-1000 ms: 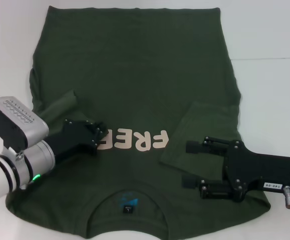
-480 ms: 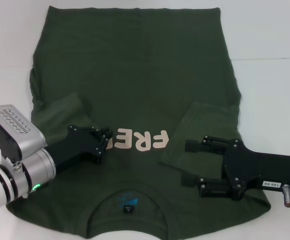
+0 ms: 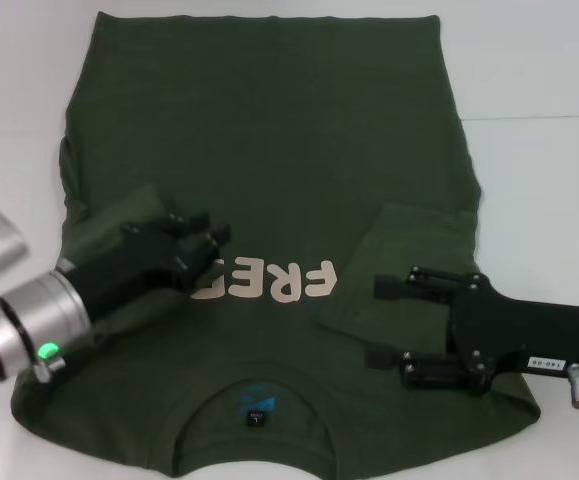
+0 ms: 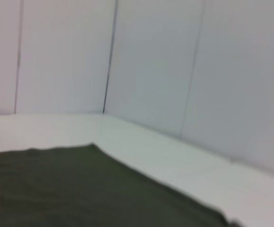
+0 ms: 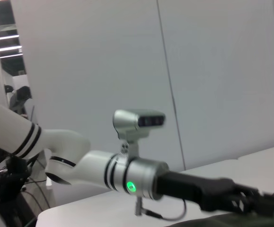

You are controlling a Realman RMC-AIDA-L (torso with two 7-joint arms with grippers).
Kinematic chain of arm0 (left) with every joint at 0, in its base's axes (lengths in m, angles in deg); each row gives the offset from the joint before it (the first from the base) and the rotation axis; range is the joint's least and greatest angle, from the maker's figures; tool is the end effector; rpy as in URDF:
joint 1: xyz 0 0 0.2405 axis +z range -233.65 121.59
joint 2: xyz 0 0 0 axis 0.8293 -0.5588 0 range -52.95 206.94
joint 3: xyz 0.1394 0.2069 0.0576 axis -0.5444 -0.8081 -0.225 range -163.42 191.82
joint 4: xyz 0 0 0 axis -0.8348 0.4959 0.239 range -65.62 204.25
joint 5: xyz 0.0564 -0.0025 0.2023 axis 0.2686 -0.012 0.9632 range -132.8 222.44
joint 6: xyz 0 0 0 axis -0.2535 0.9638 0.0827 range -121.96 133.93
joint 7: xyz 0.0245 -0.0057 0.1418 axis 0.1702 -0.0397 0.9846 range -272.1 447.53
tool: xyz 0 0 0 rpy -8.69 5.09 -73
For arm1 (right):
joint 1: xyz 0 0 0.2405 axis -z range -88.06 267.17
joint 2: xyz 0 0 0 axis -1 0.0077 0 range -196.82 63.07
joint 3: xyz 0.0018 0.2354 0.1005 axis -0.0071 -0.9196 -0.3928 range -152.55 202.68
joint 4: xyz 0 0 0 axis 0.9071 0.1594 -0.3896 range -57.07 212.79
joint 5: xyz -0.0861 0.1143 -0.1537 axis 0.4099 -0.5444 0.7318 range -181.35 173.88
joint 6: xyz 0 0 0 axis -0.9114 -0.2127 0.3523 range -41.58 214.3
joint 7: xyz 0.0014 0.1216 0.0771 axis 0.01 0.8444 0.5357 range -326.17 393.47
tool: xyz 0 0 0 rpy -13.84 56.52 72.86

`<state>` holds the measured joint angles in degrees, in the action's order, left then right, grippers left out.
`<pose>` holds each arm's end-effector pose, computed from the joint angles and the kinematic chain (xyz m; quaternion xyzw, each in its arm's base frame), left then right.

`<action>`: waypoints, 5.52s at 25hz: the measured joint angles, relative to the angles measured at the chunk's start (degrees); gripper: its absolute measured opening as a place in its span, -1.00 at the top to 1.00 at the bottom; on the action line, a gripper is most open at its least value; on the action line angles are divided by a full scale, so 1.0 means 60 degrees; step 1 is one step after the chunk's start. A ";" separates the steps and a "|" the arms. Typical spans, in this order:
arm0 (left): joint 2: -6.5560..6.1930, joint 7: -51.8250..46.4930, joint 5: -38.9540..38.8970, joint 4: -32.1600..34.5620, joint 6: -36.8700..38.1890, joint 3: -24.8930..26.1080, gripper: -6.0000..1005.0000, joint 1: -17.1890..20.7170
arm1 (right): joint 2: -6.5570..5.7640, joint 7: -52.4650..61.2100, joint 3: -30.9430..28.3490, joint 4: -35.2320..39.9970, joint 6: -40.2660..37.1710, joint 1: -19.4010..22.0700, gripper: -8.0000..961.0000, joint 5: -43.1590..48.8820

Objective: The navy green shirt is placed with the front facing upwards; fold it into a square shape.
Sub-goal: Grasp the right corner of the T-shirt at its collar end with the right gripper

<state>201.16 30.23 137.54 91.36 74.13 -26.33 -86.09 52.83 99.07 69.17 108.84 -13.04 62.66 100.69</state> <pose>-0.2711 0.3441 -0.0551 -0.8716 -0.2449 -0.3030 0.2975 0.2494 0.2886 -0.0169 -0.9274 0.1321 0.3422 0.0738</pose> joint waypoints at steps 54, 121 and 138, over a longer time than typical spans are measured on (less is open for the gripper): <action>-0.0562 -0.5141 0.3813 0.4021 0.6173 0.0999 -0.66 0.0523 | -0.2217 1.1607 -0.2876 0.0161 0.0403 -0.0169 -0.93 0.5695; -0.0419 -0.4552 0.3765 0.3840 0.6046 0.1070 -0.66 0.0601 | -0.1545 1.5250 0.0448 0.0698 0.1299 -0.1849 -0.93 0.6641; -0.0420 -0.4607 0.3750 0.3840 0.6044 0.1072 -0.65 0.0600 | -0.1524 1.5327 0.0206 0.1862 0.0979 -0.1781 -0.93 0.6647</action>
<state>198.64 2.59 160.04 114.40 110.40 -19.90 -82.49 43.69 191.03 70.41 120.01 -7.16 51.97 140.57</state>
